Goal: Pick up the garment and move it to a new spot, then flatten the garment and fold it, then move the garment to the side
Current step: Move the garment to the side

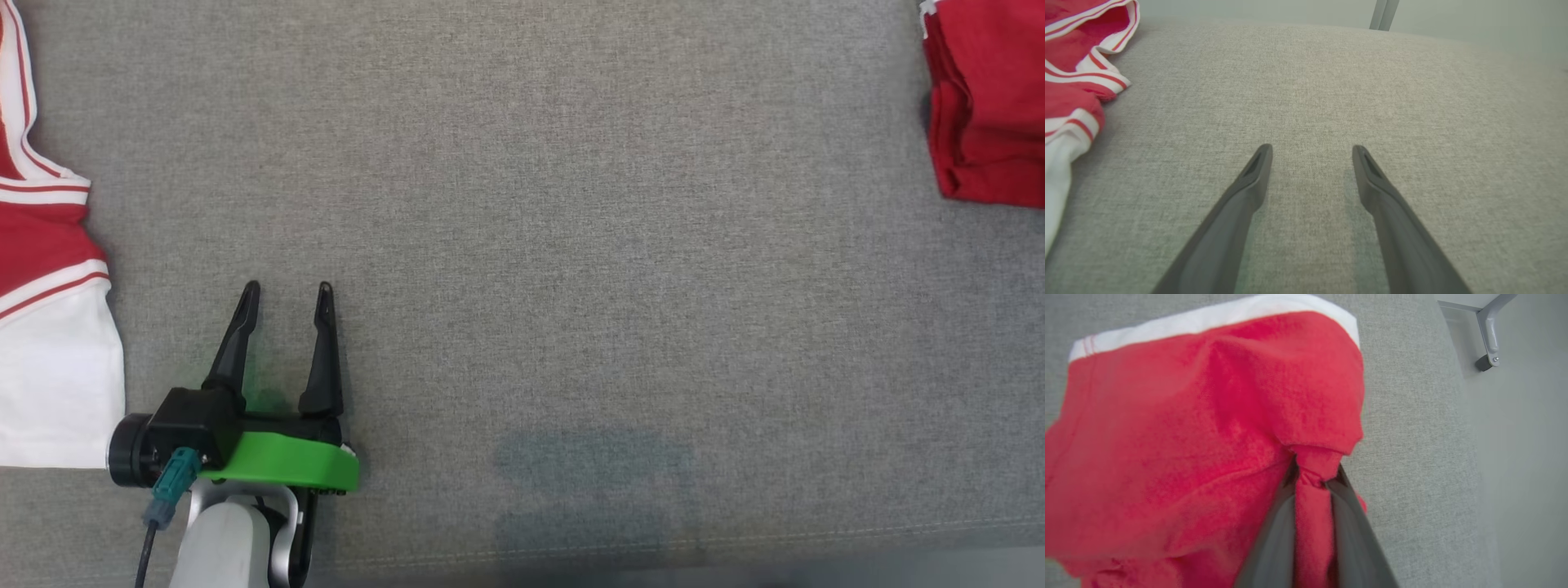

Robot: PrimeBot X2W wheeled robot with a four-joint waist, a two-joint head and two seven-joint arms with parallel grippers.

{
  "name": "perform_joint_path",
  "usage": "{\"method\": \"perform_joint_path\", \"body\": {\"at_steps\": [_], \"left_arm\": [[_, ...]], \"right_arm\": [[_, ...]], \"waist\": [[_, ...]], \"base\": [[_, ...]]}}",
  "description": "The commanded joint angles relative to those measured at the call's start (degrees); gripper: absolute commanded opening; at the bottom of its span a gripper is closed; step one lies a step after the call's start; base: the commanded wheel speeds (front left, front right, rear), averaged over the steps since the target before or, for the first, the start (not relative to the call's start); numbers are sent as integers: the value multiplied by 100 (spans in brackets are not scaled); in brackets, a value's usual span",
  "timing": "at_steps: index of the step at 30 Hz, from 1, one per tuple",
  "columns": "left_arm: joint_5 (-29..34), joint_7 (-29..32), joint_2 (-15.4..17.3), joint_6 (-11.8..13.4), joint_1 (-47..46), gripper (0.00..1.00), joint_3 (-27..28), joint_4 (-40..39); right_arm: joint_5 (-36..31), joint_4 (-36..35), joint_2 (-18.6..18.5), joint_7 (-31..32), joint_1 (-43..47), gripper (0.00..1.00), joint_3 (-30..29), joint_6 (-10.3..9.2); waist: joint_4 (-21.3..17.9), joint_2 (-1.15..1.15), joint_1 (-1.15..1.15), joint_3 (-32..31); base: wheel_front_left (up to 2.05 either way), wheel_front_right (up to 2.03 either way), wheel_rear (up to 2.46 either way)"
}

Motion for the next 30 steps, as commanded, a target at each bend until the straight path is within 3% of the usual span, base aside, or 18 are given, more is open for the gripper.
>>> {"method": "perform_joint_path", "body": {"at_steps": [1,5,14,15,16,24,30], "left_arm": [[34,-2,14,-25,-98,100,37,-22],[71,-2,14,-39,-133,100,52,-37],[101,-2,14,-47,-155,100,69,-40],[103,-2,14,-41,-148,100,72,-37],[101,-2,14,-32,-135,100,72,-33],[15,-2,14,9,-27,100,63,-16],[-66,-3,14,45,141,100,95,10]], "right_arm": [[-69,-36,-147,6,-115,0,-63,-12],[-277,18,-450,58,-168,0,27,-12],[-692,213,-622,53,-183,0,-34,-12],[-754,252,-622,10,-179,11,-62,-12],[-837,290,-625,-33,-169,100,-107,-12],[-1488,709,-534,-277,98,100,-510,-12],[-1799,613,-311,-1134,411,100,-794,-12]], "waist": [[-39,0,-1,48],[-54,0,-1,103],[-49,0,-1,164],[-47,0,-1,159],[-47,0,-1,150],[-66,0,-1,-40],[-104,0,-1,-402]], "base": [[0,0,0],[0,0,0],[0,0,0],[0,0,0],[0,0,0],[0,0,0],[0,0,0]]}}
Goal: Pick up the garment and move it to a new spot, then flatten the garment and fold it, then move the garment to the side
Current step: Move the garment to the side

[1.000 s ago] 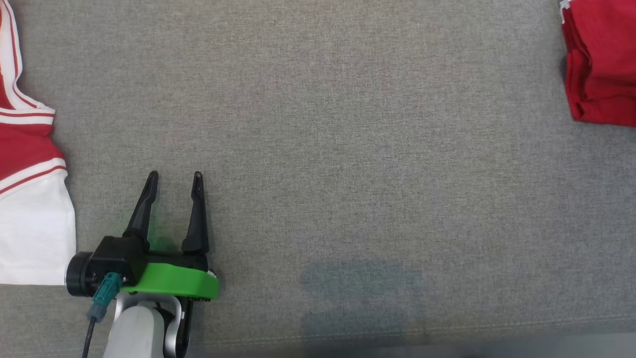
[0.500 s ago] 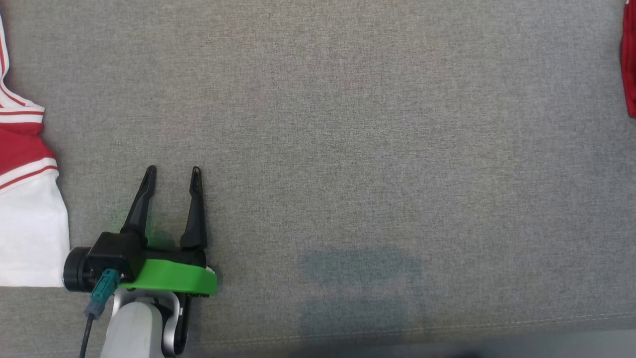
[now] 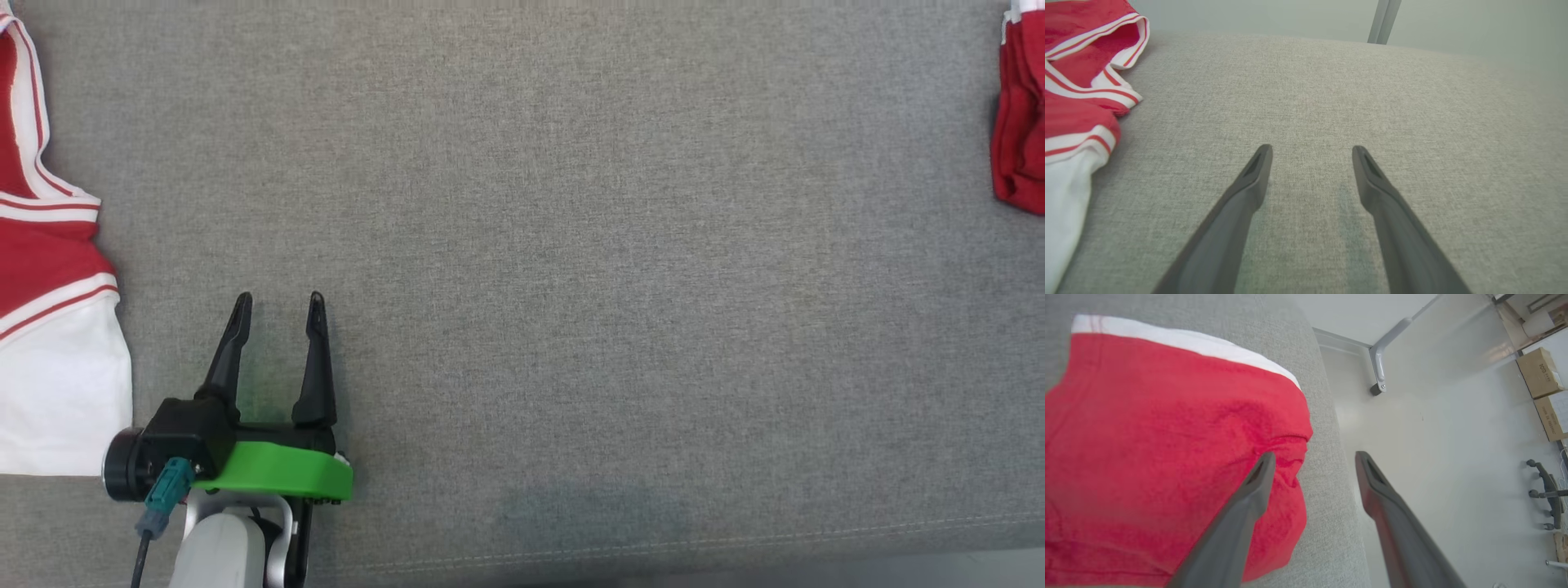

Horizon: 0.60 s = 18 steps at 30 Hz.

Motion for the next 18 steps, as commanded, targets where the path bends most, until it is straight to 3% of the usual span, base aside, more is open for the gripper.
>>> {"method": "perform_joint_path", "body": {"at_steps": [1,9,18], "left_arm": [[-45,-1,14,23,100,100,20,-1],[-240,-2,14,130,680,100,110,48],[-303,-1,14,159,1495,100,315,105]], "right_arm": [[4,-71,95,-168,106,100,-42,-12],[-118,-1066,913,-1816,1014,100,5,-11],[24,-2133,1670,-3222,2912,100,390,-12]], "waist": [[-21,0,0,-247],[-2,0,0,-1331],[228,0,0,-2371]], "base": [[0,0,0],[0,0,0],[0,0,0]]}}
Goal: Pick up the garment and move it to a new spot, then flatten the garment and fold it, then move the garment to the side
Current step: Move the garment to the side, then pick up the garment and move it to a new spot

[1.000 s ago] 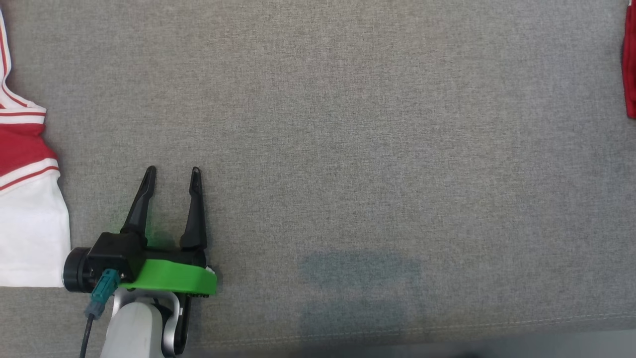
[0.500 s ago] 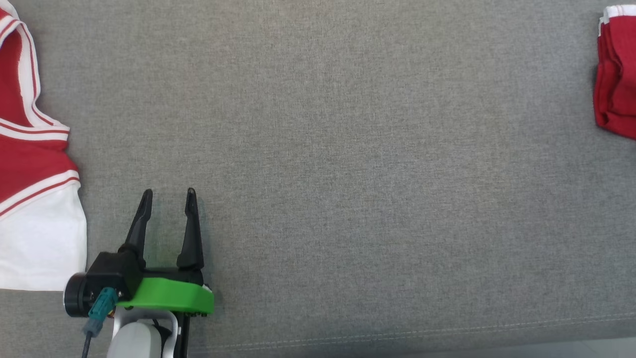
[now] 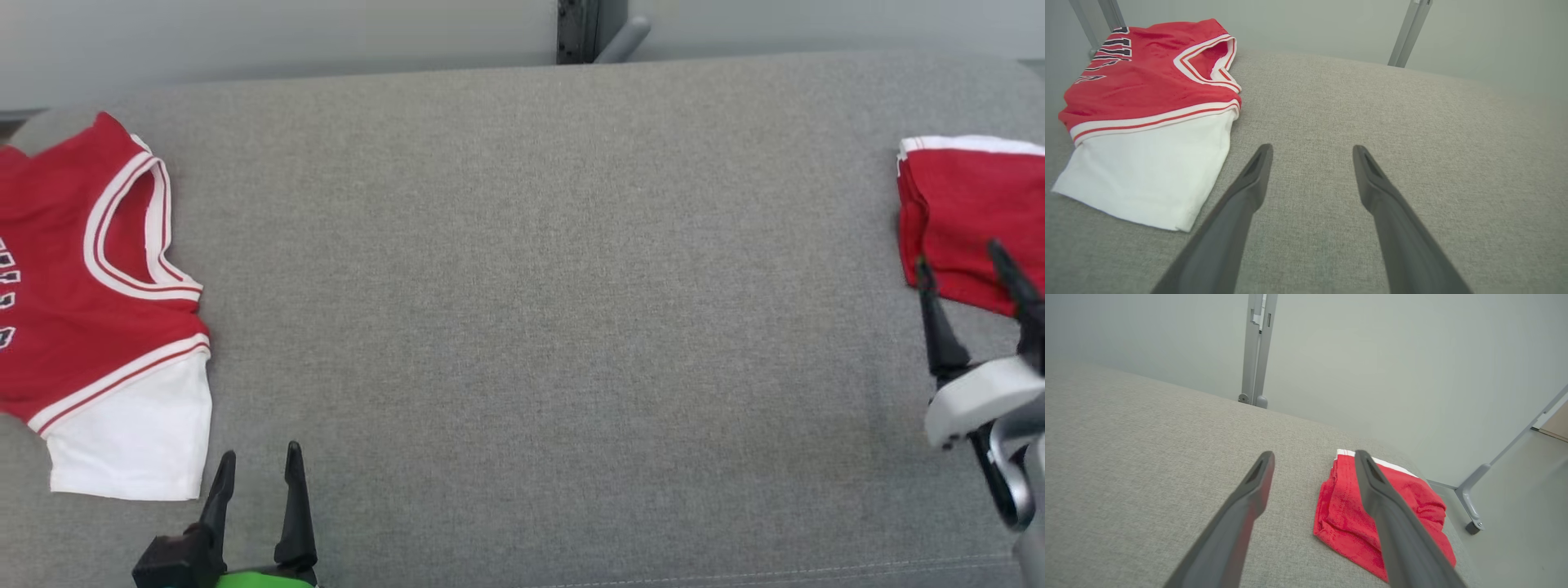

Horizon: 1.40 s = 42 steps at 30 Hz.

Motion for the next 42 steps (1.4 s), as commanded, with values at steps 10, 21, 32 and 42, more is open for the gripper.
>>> {"method": "perform_joint_path", "body": {"at_steps": [10,21,32,42], "left_arm": [[203,-3,13,-122,529,100,205,-32],[204,-3,13,-318,494,100,157,170],[148,-3,13,-399,347,100,13,278],[129,-3,13,-414,318,100,20,315]], "right_arm": [[-498,-1037,1039,-388,1682,100,67,-10],[-723,-1301,1660,-389,2395,100,-343,-10],[-791,-1312,1947,-389,2546,100,-611,-10],[-805,-1300,2002,-390,2564,100,-637,-10]], "waist": [[391,0,0,-1128],[522,0,0,-1244],[443,0,0,-1258],[527,0,0,-1263]], "base": [[0,0,0],[0,0,0],[0,0,0],[0,0,0]]}}
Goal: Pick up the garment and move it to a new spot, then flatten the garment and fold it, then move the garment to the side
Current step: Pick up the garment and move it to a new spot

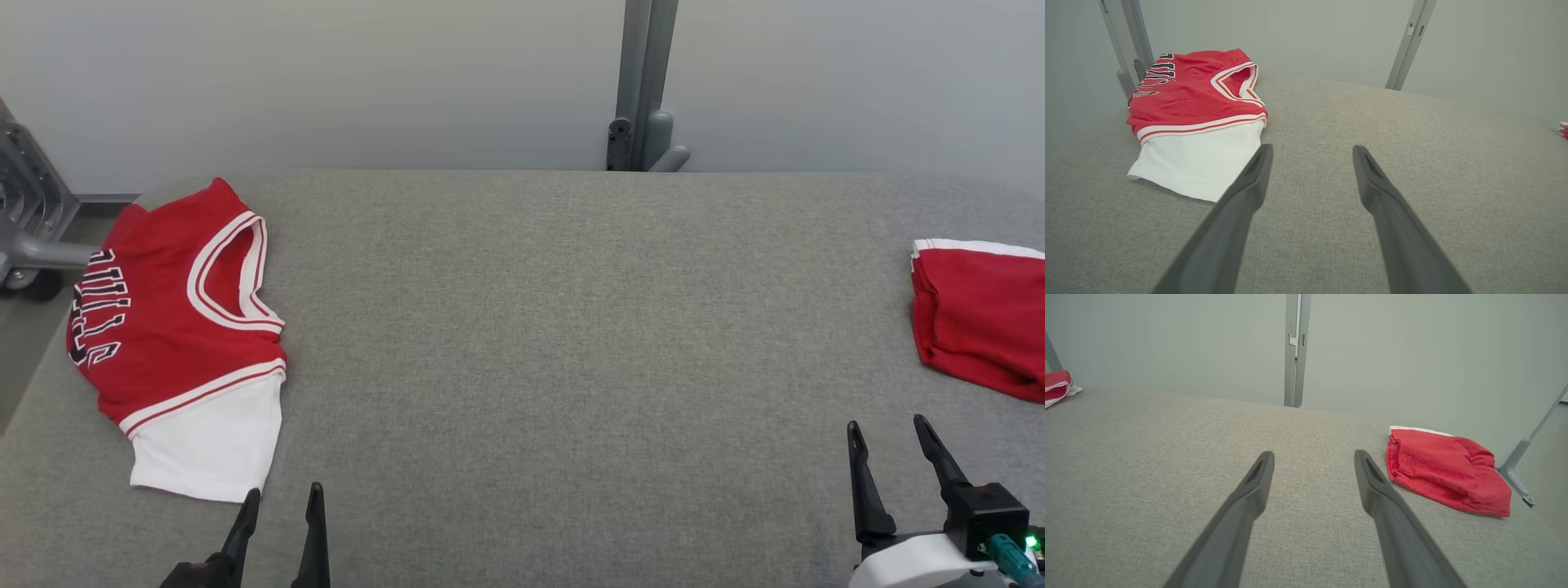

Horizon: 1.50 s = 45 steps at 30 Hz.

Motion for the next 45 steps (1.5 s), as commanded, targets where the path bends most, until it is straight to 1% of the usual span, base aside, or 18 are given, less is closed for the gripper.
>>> {"method": "perform_joint_path", "body": {"at_steps": [1,5,10,11,17,21,27,32,35,40,45], "left_arm": [[-1,-2,13,-24,-69,100,41,-20],[40,-3,12,-22,-103,100,38,-56],[64,-3,15,-23,-46,100,79,-81],[64,-3,15,-23,-46,100,79,-81],[88,-2,44,-24,122,100,251,-101],[100,-3,65,-24,221,100,394,-148],[100,-3,58,-24,275,100,456,-204],[-15,-2,56,-24,155,100,529,-151],[-89,-3,160,-24,-84,100,474,-16],[-605,-3,285,-25,-942,100,247,353],[-1226,107,449,-25,-2164,100,-90,1050]], "right_arm": [[-26,-12,17,-17,40,100,17,-10],[-7,-32,40,-17,64,100,34,-10],[24,-2,75,-17,45,100,189,-10],[24,-2,75,-17,45,100,189,-10],[95,55,133,-17,-164,100,639,-10],[127,108,158,-17,-243,100,853,-10],[157,154,172,-17,-280,100,1034,-10],[124,142,173,-17,-233,100,1042,-11],[70,87,154,-17,-264,100,1045,-11],[-85,-90,-201,-18,-747,100,1167,-11],[-160,-337,-531,-17,-1343,100,1149,-11]], "waist": [[83,0,0,-11],[397,0,0,-39],[1005,0,0,-94],[1005,0,0,-94],[1685,0,0,-157],[1949,0,0,-205],[2019,0,0,-203],[1895,0,0,-91],[1811,0,0,105],[1560,0,0,1111],[1332,0,0,2109]], "base": [[0,0,0],[0,0,0],[0,0,0],[0,0,0],[0,0,0],[0,0,0],[0,0,0],[0,0,0],[0,0,0],[0,0,0],[0,0,0]]}}
